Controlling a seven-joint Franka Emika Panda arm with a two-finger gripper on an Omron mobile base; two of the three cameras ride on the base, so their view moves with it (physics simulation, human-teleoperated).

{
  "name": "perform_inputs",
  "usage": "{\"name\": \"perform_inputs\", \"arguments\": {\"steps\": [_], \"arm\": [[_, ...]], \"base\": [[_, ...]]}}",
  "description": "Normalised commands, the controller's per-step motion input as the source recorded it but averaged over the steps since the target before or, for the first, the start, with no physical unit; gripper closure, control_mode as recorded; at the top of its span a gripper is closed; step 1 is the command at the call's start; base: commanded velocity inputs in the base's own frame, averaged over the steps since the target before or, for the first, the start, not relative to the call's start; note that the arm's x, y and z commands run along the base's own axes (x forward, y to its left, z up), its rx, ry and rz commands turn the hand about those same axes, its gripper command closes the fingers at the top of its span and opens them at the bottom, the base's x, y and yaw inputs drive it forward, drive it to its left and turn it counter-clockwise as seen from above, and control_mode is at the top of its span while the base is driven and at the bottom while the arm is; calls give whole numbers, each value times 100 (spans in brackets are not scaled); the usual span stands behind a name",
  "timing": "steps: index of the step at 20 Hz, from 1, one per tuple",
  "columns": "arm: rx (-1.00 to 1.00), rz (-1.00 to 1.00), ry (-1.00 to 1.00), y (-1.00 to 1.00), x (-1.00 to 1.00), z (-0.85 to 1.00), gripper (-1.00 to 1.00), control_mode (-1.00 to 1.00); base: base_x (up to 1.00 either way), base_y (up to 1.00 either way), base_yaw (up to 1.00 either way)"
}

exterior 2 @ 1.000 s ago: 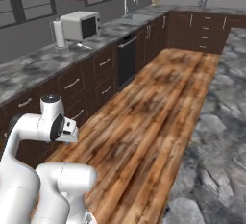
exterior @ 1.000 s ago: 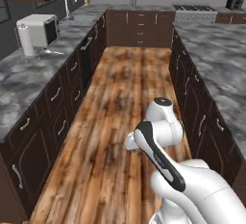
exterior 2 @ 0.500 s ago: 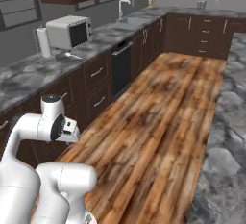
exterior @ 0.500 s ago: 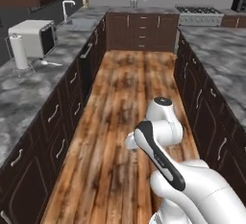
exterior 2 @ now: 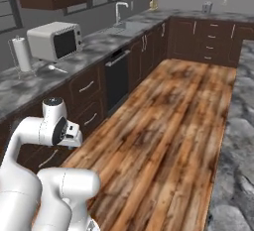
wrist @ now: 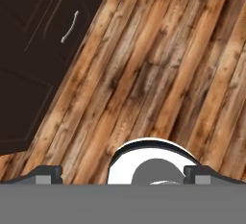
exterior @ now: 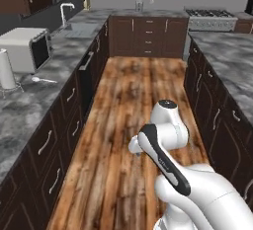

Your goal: Take the fork and place it on the left side of the plate. Then take the spoon and place it on the right side of the plate. Make sure they're directly next to the plate.

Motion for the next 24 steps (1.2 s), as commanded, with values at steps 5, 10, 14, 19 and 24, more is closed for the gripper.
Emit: {"name": "perform_inputs", "arguments": {"steps": [5,10,14,19,24], "arm": [[0,0,0,0,0,0,-100,100],[0,0,0,0,0,0,-100,100],[0,0,0,0,0,0,-100,100],[0,0,0,0,0,0,-100,100],[0,0,0,0,0,0,-100,100]], "base": [[94,2,7],[94,4,25],[94,2,24],[93,1,26],[86,0,38]]}}
